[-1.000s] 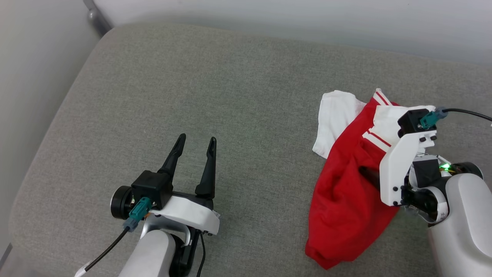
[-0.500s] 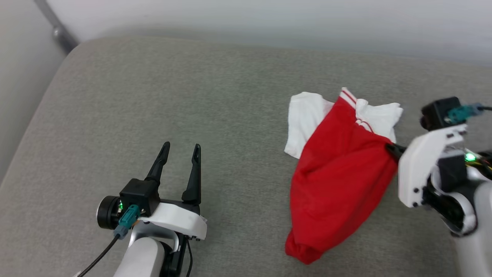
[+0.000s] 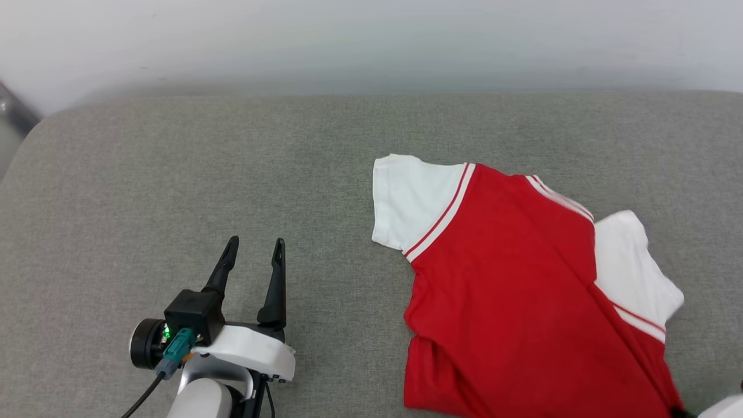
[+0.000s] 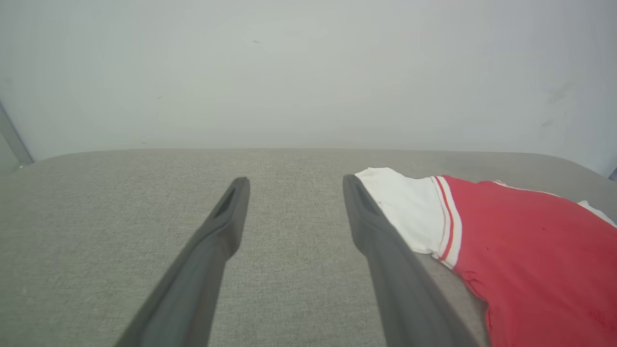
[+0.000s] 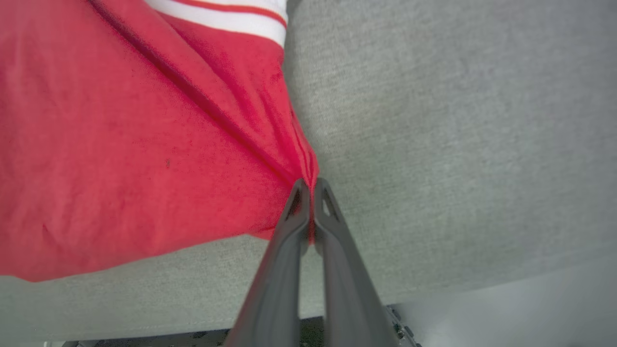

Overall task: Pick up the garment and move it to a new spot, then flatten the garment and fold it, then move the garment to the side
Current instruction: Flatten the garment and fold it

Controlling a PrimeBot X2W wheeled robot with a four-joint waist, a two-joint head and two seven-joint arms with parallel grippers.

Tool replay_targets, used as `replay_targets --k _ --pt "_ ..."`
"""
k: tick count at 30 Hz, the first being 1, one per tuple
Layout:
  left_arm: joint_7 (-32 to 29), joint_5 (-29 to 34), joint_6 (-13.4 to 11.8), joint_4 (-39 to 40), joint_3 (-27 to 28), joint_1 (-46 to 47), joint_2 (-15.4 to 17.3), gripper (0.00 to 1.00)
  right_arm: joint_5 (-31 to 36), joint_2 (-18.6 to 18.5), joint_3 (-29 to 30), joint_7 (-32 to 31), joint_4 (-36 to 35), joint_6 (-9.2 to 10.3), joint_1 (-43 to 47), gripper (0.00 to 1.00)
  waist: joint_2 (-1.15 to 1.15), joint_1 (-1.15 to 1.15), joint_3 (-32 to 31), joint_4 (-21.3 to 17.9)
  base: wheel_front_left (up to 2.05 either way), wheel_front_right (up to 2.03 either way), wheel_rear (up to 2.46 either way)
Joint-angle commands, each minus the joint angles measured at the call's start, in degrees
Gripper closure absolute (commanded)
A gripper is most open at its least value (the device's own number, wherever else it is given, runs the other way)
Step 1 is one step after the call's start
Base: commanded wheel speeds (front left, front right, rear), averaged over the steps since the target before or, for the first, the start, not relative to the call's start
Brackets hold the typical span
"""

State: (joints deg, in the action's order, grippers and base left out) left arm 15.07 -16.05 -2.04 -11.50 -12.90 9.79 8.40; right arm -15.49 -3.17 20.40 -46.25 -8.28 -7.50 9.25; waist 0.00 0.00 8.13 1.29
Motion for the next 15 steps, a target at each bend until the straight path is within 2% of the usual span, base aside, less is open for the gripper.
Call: replay_targets --k 1,4,11,15 --pt "-0.14 -0.21 -0.35 0.13 0.15 -0.74 0.37 0.00 -2.85 0.36 -0.21 2.52 2.32 0.02 1.08 0.00 0.00 0.00 -0.56 -0.64 0.00 0.00 0.00" --pt "-0.48 -0.43 -0.51 0.17 0.28 -1.32 0.63 0.00 -3.16 0.19 -0.13 7.21 4.05 0.02 1.46 0.00 0.00 0.00 -1.01 -0.91 0.00 0.00 0.00" --pt "-1.98 -1.29 -1.58 0.66 0.95 -3.10 1.23 0.00 -0.51 0.29 0.77 28.32 5.27 0.02 -3.83 0.00 0.00 0.00 -3.32 -1.14 0.00 0.00 0.00" --pt "-2.82 -1.81 -2.10 0.82 1.17 -4.27 1.50 0.00 3.23 0.31 -2.91 36.17 3.82 0.02 -6.37 0.00 0.00 0.00 -5.04 -0.90 0.00 0.00 0.00"
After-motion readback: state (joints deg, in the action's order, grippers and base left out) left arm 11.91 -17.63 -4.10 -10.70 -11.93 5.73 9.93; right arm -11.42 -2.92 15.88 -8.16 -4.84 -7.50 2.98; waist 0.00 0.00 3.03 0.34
